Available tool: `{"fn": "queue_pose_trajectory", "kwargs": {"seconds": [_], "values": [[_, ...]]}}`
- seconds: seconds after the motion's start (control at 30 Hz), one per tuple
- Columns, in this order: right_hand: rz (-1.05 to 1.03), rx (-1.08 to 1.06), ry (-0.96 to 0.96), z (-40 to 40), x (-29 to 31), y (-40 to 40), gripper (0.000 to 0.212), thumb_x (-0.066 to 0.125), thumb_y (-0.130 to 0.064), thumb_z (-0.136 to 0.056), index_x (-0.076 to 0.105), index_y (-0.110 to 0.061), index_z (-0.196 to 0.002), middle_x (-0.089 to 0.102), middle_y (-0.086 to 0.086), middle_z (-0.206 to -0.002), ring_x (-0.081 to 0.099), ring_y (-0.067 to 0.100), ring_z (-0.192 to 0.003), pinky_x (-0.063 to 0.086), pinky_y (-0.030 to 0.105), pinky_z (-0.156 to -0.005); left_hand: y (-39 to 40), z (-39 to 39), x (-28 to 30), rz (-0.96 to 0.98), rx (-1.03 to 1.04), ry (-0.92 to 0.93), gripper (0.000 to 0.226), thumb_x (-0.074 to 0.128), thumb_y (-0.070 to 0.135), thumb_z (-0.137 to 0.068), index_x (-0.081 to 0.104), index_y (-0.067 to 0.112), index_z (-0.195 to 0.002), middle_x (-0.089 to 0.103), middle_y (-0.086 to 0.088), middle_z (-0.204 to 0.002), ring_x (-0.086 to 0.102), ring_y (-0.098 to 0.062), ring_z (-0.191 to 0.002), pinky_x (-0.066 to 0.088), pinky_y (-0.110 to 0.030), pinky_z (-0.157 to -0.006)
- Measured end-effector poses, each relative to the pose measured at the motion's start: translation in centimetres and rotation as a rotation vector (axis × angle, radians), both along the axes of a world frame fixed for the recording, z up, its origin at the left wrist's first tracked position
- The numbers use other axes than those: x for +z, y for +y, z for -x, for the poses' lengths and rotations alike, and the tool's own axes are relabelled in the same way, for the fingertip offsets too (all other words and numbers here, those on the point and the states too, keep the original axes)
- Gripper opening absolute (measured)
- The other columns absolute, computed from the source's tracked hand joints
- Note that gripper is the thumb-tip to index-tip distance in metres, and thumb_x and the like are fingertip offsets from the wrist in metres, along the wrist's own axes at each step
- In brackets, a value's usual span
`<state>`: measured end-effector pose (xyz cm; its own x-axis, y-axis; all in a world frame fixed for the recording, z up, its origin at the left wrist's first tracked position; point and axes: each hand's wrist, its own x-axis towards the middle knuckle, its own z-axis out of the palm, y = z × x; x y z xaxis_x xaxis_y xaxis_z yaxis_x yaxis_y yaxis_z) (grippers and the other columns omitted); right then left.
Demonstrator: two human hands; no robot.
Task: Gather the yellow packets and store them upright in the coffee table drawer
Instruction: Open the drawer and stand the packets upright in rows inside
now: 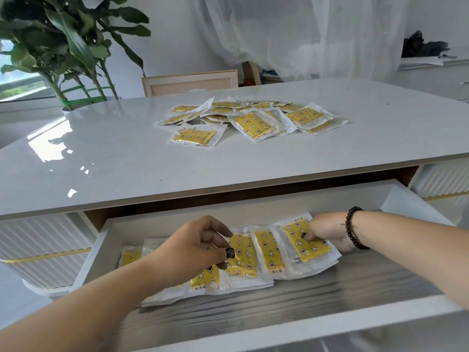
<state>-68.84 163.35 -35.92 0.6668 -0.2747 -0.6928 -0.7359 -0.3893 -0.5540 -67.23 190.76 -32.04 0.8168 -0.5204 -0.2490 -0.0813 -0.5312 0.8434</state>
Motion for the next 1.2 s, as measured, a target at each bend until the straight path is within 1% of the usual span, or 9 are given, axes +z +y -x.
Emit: {"fn": "queue_pose_trajectory", "kwargs": {"seconds": [0.13, 0.2, 0.27, 0.53, 0.63, 0.77, 0.93, 1.07, 1.2], "values": [[0.346, 0.287, 0.031, 0.8, 1.8, 1.2, 0.037, 0.042, -0.015, -0.097, 0.050, -0.002, -0.131, 0.061, 0.009, -0.111, 0.059, 0.023, -0.101, 0.048, 0.028, -0.084, 0.0, 0.1, 0.2, -0.004, 0.004, 0.000, 0.023, 0.064, -0.003, -0.085, 0.060, 0.015, -0.099, 0.074, -0.001, -0.082, 0.071, -0.013, -0.065, 0.049, -0.020, -0.057], [0.420, 0.338, 0.024, 1.2, 2.3, 1.9, 0.035, 0.035, -0.009, -0.099, 0.051, 0.001, -0.129, 0.045, 0.000, -0.074, 0.043, 0.011, -0.062, 0.036, 0.018, -0.056, -0.1, 0.1, 0.2, -0.008, 0.002, -0.003, 0.023, 0.063, -0.003, -0.086, 0.059, 0.014, -0.100, 0.074, 0.000, -0.080, 0.071, -0.013, -0.065, 0.049, -0.020, -0.056], [0.533, 0.452, 0.078, 1.4, 2.3, 2.2, 0.035, 0.031, -0.001, -0.100, 0.050, 0.006, -0.129, 0.034, 0.000, -0.066, 0.031, 0.010, -0.053, 0.027, 0.017, -0.047, -0.1, 0.1, 0.2, -0.010, 0.005, -0.005, 0.022, 0.062, -0.003, -0.086, 0.059, 0.014, -0.100, 0.074, 0.000, -0.080, 0.070, -0.013, -0.065, 0.049, -0.020, -0.056], [0.819, 0.642, 0.064, 1.7, 3.2, 1.8, 0.029, 0.042, -0.024, -0.095, 0.057, -0.009, -0.115, 0.064, 0.002, -0.103, 0.048, 0.011, -0.063, 0.036, 0.020, -0.047, 0.0, 0.2, 0.4, 0.026, 0.015, -0.024, 0.018, 0.060, -0.003, -0.089, 0.059, 0.010, -0.101, 0.075, -0.007, -0.086, 0.070, -0.015, -0.063, 0.048, -0.017, -0.053], [0.818, 0.608, -0.043, 1.8, 3.9, 1.8, 0.031, 0.045, -0.031, -0.093, 0.055, -0.010, -0.113, 0.062, 0.002, -0.097, 0.052, 0.011, -0.065, 0.041, 0.020, -0.049, 0.2, 0.7, 1.2, 0.078, 0.043, -0.100, 0.019, 0.059, -0.004, -0.088, 0.060, 0.010, -0.101, 0.074, -0.007, -0.084, 0.071, -0.018, -0.066, 0.052, -0.021, -0.058], [0.599, 0.639, -0.270, 2.3, 6.6, 2.5, 0.035, 0.055, -0.046, -0.089, 0.055, -0.018, -0.110, 0.066, -0.002, -0.094, 0.062, 0.013, -0.076, 0.051, 0.026, -0.067, -0.2, 1.6, 3.0, 0.194, 0.054, -0.288, 0.023, 0.060, -0.004, -0.087, 0.065, 0.017, -0.095, 0.072, -0.002, -0.084, 0.070, -0.020, -0.071, 0.058, -0.048, -0.076], [0.113, 0.622, -0.476, 3.1, 12.2, 3.4, 0.020, 0.062, -0.030, -0.089, 0.060, -0.019, -0.106, 0.073, -0.002, -0.091, 0.071, 0.012, -0.080, 0.057, 0.030, -0.075, -2.0, 0.2, 6.0, 0.313, 0.011, -0.513, 0.026, 0.063, -0.002, -0.087, 0.067, 0.023, -0.090, 0.072, 0.003, -0.082, 0.070, -0.015, -0.074, 0.058, -0.031, -0.073], [0.136, 0.396, -0.754, -0.4, 14.4, 3.1, 0.005, 0.065, -0.019, -0.087, 0.064, -0.015, -0.090, 0.074, 0.002, -0.083, 0.069, 0.017, -0.073, 0.054, 0.025, -0.061, -3.8, -4.9, 6.8, 0.217, 0.108, -0.695, 0.018, 0.062, 0.008, -0.088, 0.064, 0.025, -0.096, 0.068, 0.011, -0.095, 0.063, -0.005, -0.091, 0.051, -0.016, -0.072], [0.475, 0.048, -0.963, -6.9, 14.2, 0.4, 0.012, 0.067, -0.022, -0.081, 0.063, -0.019, -0.093, 0.063, -0.002, -0.091, 0.058, 0.017, -0.087, 0.042, 0.022, -0.064, -5.2, -11.2, 6.8, 0.003, 0.254, -0.767, 0.037, 0.058, 0.023, -0.090, 0.049, 0.020, -0.126, 0.044, 0.001, -0.132, 0.040, -0.017, -0.128, 0.041, -0.036, -0.103]]}}
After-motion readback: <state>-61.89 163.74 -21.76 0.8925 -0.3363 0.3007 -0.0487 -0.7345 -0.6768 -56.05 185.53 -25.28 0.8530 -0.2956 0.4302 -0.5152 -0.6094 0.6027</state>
